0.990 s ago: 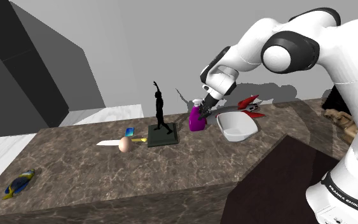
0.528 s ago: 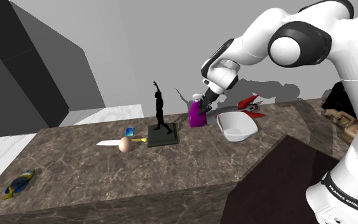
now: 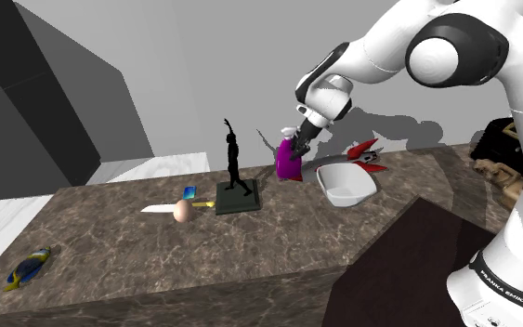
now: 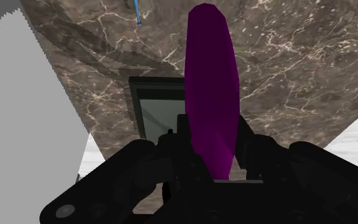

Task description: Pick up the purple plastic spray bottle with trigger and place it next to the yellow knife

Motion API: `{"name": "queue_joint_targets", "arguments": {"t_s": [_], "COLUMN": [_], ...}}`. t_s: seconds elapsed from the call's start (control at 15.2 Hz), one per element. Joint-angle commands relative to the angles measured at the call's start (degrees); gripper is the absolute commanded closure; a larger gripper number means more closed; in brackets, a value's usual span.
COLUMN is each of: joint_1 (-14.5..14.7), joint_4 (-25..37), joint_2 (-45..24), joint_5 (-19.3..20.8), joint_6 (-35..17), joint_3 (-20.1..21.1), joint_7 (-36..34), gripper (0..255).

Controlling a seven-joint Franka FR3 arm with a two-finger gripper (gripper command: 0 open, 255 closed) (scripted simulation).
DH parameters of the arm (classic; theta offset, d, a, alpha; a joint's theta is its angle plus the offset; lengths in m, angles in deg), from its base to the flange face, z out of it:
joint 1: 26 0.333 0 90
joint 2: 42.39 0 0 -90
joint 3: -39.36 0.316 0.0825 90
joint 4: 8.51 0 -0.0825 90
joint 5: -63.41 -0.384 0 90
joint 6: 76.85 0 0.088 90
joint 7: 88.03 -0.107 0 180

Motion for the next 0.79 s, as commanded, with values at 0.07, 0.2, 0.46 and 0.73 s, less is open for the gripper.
{"name": "queue_joint_targets", "arguments": {"t_s": [0.07,0.2,0.46,0.73], "joint_1": [0.6,1.0,1.8,2.5], "joint_4": [-0.4,-0.6,-0.8,-0.8], "joint_2": [1.8,2.9,5.1,7.1], "joint_5": [1.7,2.8,5.0,7.2], "joint_6": [0.7,1.2,2.1,3.2], "joint_3": [-0.9,-1.4,-2.5,-3.5], "joint_7": [-1.5,-2.6,-4.7,-6.8], "gripper": [255,255,255,255]}}
